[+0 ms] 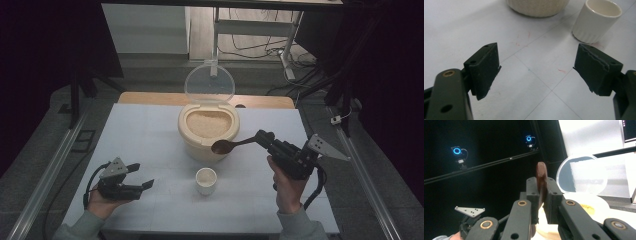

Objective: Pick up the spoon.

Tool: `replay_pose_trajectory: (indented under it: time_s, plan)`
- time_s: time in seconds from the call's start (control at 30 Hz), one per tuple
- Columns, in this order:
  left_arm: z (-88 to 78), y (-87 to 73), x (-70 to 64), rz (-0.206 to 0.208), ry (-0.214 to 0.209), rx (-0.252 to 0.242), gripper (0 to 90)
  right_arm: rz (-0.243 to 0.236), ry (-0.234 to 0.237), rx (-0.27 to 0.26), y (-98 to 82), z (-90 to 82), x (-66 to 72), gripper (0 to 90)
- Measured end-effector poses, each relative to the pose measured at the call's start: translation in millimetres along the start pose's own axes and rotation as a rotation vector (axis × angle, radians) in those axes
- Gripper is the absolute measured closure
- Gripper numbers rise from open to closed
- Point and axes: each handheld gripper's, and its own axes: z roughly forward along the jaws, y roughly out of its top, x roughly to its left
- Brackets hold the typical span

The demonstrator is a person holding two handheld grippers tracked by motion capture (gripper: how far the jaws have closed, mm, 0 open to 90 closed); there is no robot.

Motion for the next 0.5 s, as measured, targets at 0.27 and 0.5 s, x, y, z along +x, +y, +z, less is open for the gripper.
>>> replay_pose_trajectory:
  time_s: [0.27, 0.5]
  plan:
    - [3.2, -1.3, 0.1, 0.002, -0.004, 0.015, 19.5, -0.006, -0.019, -0.016, 1.6, 2.7, -2.4, 83.2]
    - [3.4, -1.9, -1.2, 0.001, -0.002, 0.019, 19.5, -0.017, -0.032, -0.039, 12.5, 16.3, -7.8, 83.2]
